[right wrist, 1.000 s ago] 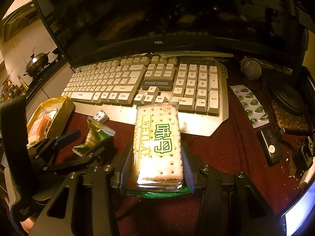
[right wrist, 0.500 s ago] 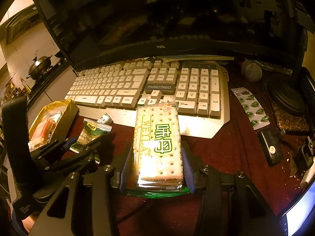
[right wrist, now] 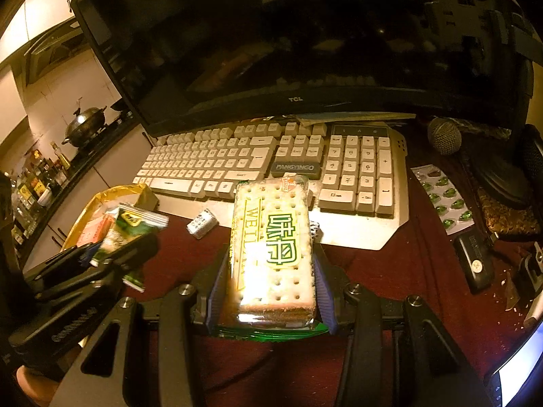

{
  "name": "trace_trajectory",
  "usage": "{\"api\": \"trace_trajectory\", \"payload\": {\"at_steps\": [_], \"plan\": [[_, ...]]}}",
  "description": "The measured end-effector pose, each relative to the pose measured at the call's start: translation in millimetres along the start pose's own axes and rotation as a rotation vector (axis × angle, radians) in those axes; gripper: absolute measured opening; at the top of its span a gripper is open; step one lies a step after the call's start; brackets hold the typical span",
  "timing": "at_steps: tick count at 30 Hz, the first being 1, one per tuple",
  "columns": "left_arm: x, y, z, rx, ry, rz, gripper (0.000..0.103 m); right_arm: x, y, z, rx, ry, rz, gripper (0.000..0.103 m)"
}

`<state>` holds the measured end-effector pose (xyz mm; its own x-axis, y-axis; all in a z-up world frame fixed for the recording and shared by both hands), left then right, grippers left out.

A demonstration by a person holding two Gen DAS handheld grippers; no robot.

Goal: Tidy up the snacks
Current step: 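Grasp green pea snack bag with left tool while right tool grasps cracker pack, then carry green pea bag and cracker pack over the white tray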

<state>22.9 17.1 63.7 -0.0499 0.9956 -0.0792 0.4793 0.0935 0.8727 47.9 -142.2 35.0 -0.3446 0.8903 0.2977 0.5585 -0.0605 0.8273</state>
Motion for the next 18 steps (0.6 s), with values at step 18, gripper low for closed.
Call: {"api": "trace_trajectory", "payload": {"at_steps": [18], "plan": [[99,5,-65,-0.089,0.12,-0.127,0.038,77,2,-1,0.081,0.223,0.009,0.045]]}}
Point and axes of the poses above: each gripper's, at about its wrist camera, not at the fingertips, and z roughly the way its jaws point, x to its left, y to its top, the point moved 1 cm from there along z, roughly the way its jaws point, and after that the axes turned 13 degrees about -x, right-handed, at the moved point
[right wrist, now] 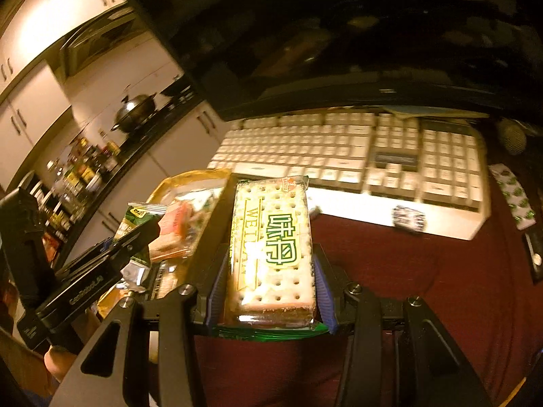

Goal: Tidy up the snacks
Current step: 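Carry green pea bag and cracker pack over the white tray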

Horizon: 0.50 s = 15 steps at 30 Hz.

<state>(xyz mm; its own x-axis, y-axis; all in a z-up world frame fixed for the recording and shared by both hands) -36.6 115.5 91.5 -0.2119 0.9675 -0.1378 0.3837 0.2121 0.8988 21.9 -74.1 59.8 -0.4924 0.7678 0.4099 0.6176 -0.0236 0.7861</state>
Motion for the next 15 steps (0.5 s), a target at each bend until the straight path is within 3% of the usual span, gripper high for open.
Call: {"api": "trace_trajectory", "payload": {"at_steps": [7,15], "plan": [[45,-7,-9,-0.004,0.077,-0.047,0.038,39,-5,23,0.055,0.063,-0.048,0.045],[66,-28,-10,0.026,0.131,-0.035,0.038,86,-14,54,0.118,0.131,-0.105,0.045]]}}
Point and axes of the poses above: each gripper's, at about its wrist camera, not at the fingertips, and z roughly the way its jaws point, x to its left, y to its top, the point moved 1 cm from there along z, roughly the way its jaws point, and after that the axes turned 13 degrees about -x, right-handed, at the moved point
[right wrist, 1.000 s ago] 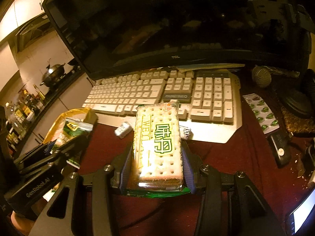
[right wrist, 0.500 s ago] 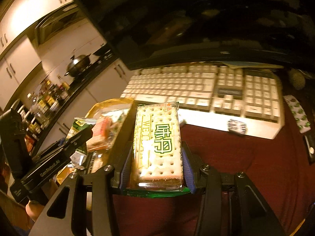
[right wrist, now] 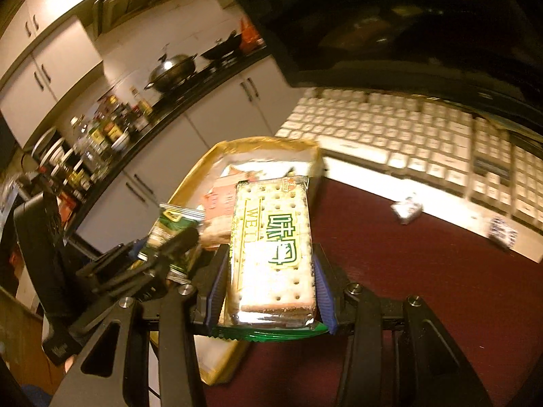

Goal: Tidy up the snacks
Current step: 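Carry green pea bag and cracker pack over the white tray, then lower both packets into the tray and open both tools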

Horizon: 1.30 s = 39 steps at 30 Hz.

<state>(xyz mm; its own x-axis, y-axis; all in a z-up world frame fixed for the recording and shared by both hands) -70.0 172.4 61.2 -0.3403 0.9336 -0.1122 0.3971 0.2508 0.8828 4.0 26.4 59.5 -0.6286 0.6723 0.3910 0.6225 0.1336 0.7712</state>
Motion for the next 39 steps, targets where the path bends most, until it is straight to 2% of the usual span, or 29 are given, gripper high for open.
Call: {"api": "trace_trajectory", "payload": {"at_steps": [8,16,25,39], "plan": [[10,-9,-4,-0.031,0.063,0.045,0.038,22,-8,41,0.078,0.058,0.015,0.045],[14,-19,-7,-0.054,0.13,0.099,0.038,30,-10,63,0.085,0.054,0.009,0.045],[14,-22,-8,-0.067,0.147,0.113,0.038,38,-17,72,0.082,0.044,-0.024,0.045],[14,-24,-9,-0.055,0.144,0.102,0.04,37,-14,62,0.068,0.064,-0.03,0.048]]}}
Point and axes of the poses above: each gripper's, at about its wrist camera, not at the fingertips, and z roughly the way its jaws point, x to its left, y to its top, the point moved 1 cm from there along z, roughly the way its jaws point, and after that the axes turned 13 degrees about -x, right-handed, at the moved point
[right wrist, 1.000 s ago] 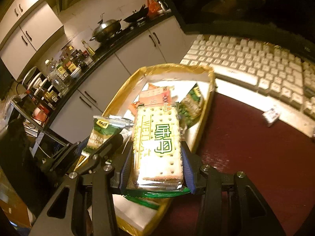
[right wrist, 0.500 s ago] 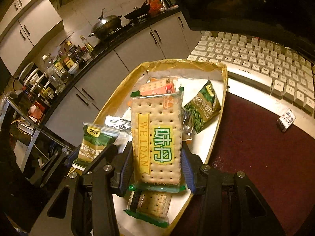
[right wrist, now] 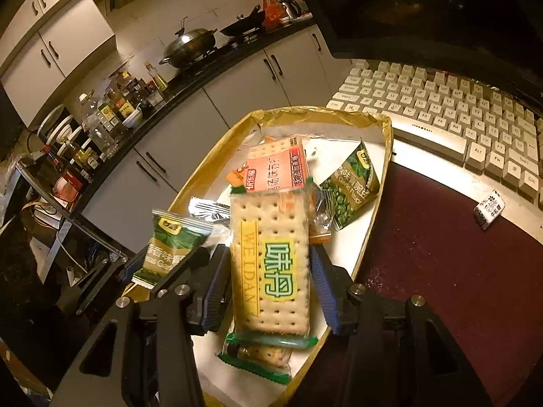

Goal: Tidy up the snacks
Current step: 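Lower both packets into the tray and open both tools, then move both open tools back toward the small candies on the desk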

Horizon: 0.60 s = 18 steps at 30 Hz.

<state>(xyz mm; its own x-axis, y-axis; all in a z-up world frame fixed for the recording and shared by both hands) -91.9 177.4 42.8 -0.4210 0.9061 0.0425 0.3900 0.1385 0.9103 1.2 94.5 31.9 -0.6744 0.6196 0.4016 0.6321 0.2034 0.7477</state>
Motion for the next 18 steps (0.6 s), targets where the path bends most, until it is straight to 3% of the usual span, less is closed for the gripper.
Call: {"api": "trace_trajectory", "payload": {"at_steps": [4,8,18], "plan": [[0,1,-1,0.005,-0.01,-0.008,0.041,-4,2,-7,-0.011,0.004,0.014,0.048],[-1,4,-5,-0.006,-0.009,-0.01,0.056,-11,5,-19,-0.032,0.001,0.033,0.049],[-13,16,-17,-0.04,-0.025,-0.003,0.059,-52,13,-54,-0.088,-0.066,0.089,0.054]]}}
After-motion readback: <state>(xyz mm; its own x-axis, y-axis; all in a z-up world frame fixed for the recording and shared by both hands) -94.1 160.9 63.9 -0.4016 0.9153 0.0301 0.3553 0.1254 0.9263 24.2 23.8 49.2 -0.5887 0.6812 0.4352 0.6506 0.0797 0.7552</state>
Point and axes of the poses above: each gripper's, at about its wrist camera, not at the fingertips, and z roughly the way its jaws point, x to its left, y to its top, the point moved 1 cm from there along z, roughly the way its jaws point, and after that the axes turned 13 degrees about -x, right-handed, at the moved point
